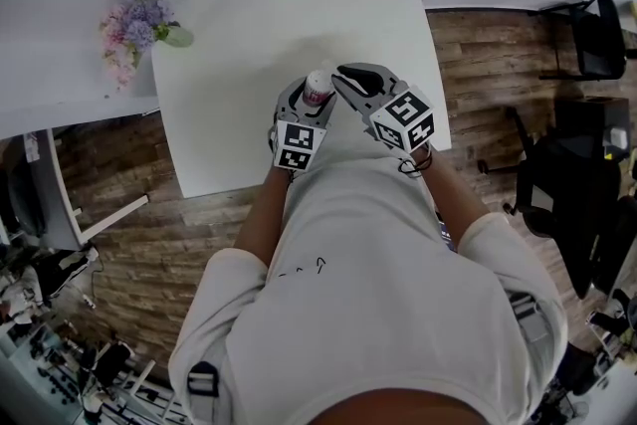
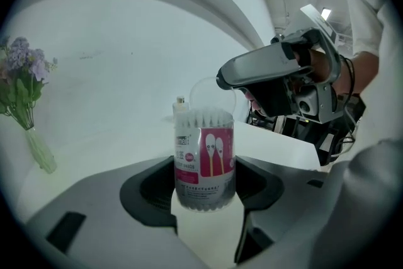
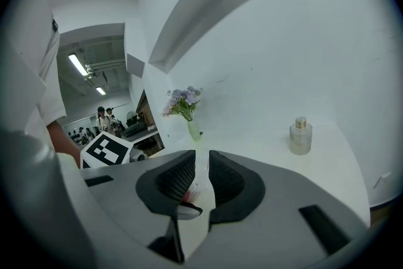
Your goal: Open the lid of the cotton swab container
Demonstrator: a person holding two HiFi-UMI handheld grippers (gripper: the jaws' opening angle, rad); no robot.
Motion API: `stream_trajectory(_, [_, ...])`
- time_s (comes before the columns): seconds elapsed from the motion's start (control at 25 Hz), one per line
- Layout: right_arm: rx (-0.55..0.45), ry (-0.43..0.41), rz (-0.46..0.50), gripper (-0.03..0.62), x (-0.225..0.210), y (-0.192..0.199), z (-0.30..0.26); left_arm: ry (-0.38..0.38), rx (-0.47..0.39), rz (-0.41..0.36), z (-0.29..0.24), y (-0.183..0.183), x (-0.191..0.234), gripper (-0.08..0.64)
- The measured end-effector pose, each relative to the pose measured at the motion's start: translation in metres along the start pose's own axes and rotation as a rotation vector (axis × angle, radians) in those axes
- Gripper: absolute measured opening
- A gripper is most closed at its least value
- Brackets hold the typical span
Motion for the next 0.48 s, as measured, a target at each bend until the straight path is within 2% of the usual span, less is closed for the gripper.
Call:
stream_trajectory(0.16, [0.019, 0.009, -0.005, 0.066, -0.004, 0.018, -0.006, -0.019, 0.057, 0.019, -0.011, 0.023, 0.003, 0.275])
stream_trajectory(0.48, [0.026, 0.000, -0.037, 0.064, -0.004, 0.037, -0.010, -0.017, 0.131, 0.036, -0.020, 0.044, -0.001, 0.275])
Point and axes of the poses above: the fingertips, and each gripper's own axes: z backward along the fingers, x to its left, y out of its underside, the point moved 8 cm from there along z, backward along the fingers, and after that the axes turned 13 degrees about -x, right-handed, at the moved point
